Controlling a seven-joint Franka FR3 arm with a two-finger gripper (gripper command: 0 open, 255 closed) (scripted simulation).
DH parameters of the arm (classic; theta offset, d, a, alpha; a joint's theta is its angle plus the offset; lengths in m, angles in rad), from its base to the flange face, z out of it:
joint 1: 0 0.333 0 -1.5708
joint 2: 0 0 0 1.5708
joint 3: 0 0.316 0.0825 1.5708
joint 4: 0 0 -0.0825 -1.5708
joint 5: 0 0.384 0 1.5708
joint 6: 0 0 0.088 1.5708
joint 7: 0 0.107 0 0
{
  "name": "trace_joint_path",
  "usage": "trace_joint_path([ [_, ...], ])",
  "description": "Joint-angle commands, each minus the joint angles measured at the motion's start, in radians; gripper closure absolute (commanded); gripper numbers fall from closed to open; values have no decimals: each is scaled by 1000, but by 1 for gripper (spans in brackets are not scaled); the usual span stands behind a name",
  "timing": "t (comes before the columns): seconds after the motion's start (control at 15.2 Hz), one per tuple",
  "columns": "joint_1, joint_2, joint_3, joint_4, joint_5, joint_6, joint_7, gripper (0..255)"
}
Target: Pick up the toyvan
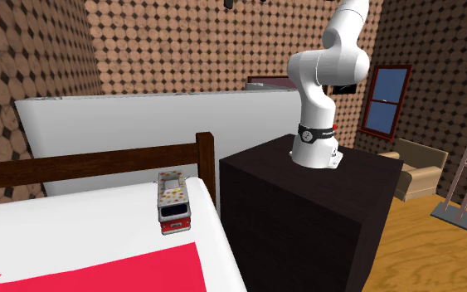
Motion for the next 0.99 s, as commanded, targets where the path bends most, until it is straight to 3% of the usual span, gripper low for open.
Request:
trace_joint_path([
  [0.0,0,0,0,0,0,0,0,0],
  [0.46,-47,34,-30,-197,-49,231,26,0],
  [0.92,-102,146,-66,-338,-107,486,58,0],
])
